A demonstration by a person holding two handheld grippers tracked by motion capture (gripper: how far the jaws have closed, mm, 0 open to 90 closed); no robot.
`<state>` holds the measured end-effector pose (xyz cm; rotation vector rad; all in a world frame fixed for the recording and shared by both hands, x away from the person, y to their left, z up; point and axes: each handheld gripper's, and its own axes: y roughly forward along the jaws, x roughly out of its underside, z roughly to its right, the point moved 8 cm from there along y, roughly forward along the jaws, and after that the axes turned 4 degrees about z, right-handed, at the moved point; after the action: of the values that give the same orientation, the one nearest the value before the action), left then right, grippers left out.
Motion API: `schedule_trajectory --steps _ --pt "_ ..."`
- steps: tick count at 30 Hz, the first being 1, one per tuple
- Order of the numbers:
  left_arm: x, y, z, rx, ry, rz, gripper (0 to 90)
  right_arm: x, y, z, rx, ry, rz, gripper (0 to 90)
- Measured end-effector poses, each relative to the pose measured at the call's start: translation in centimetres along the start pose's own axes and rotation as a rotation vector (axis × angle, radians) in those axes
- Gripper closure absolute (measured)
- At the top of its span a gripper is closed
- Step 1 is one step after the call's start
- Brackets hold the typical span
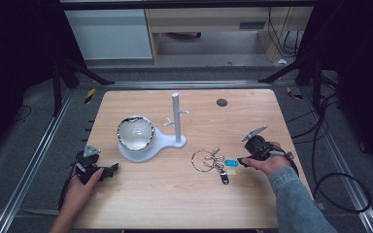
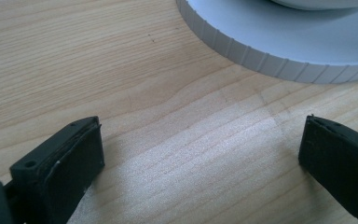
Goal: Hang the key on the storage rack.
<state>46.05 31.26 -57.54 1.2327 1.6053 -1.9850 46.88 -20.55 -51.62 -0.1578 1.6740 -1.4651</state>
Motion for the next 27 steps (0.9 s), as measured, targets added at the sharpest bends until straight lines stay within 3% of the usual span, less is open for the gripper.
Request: schedule_trajectory --steps 6,11,17,27 --pt "0.0 0.0 0.0 0.0 0.0 0.0 0.0 -1.6 -0.8 -0.7 -0.047 -0.059 -0.05 51.2" --pt "0.0 0.0 0.0 -0.001 -0.002 0.0 0.0 -2.8 -0.9 -1.8 -0.088 -0.115 -0.118 62.9" --pt "0.0 0.0 0.0 0.0 0.0 0.0 0.0 -3.9 -0.5 -2.7 -0.111 -0.15 -0.17 73.0" --pt "0.0 0.0 0.0 -0.001 -0.002 0.0 0.0 -5.4 0.1 -4.0 -0.136 -0.213 -0.216 81.3"
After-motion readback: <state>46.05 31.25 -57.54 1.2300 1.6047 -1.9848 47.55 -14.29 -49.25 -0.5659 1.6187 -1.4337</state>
